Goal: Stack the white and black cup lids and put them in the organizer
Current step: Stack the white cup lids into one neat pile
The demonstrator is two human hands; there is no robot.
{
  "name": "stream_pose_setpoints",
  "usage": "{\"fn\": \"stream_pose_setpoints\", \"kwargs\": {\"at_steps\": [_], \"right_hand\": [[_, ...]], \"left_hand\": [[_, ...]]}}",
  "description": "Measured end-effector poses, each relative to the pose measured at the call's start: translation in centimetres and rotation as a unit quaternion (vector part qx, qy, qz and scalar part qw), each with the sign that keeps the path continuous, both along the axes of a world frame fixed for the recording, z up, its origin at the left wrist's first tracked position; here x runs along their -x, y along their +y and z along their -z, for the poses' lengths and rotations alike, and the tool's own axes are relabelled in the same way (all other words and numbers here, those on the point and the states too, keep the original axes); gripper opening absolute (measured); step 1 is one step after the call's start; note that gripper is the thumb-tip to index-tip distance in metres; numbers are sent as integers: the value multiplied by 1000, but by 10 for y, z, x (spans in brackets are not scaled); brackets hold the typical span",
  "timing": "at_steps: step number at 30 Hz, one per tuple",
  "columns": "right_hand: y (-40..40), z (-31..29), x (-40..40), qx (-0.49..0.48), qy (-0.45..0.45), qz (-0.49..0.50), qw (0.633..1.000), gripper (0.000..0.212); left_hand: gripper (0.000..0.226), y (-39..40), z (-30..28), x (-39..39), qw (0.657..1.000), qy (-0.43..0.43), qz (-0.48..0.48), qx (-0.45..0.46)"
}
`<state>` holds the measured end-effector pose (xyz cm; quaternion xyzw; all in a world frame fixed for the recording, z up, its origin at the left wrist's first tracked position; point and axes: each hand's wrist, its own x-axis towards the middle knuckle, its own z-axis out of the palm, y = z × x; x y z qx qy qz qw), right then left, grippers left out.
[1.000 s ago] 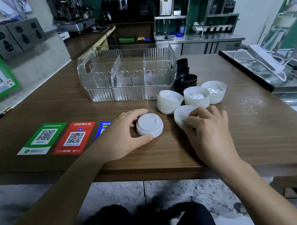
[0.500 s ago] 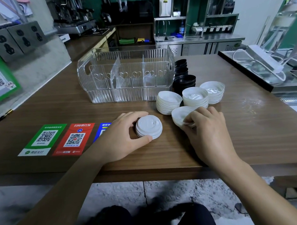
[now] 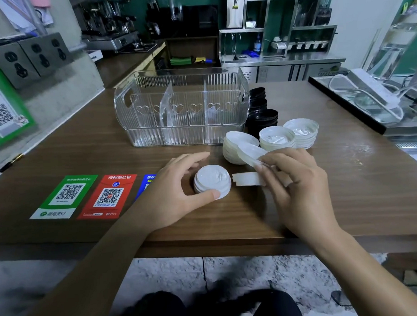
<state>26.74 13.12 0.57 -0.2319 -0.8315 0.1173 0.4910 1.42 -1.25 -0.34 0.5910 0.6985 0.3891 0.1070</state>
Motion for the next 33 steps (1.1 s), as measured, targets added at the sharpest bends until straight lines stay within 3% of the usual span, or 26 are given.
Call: {"fn": "stream_pose_setpoints", "kwargs": {"at_steps": [6,12,14,17,20,23,29,33], "right_hand": [[6,5,8,-31,-51,22,998,3],[-5,-5,9,-17,-16,6,1000,8],[-11,-11,12,97,25,-54,994,10],[-16,-23,20,307,113,-182,927,20],[-14,-27,30,411,127,-225,874,30],[-14,-28,36,477,123,-246,835,32],[-3,-34,37,449,59,-258,854,41],[3,-35,38,403,33,-247,881,34]], "left_hand": [[82,-2,-2,-1,1000,3,7,7],[81,-3,-7,-7,1000,1,16,-19],[87,-4,-10,-9,999,-4,18,-44],[105,-6,-14,-12,997,-10,23,-77],[119,-8,-17,-15,995,-13,28,-92],[116,-10,-18,-17,994,-3,26,-108],[97,-6,-16,-14,990,29,13,-136],[87,-3,-14,-14,987,41,-10,-156]]}}
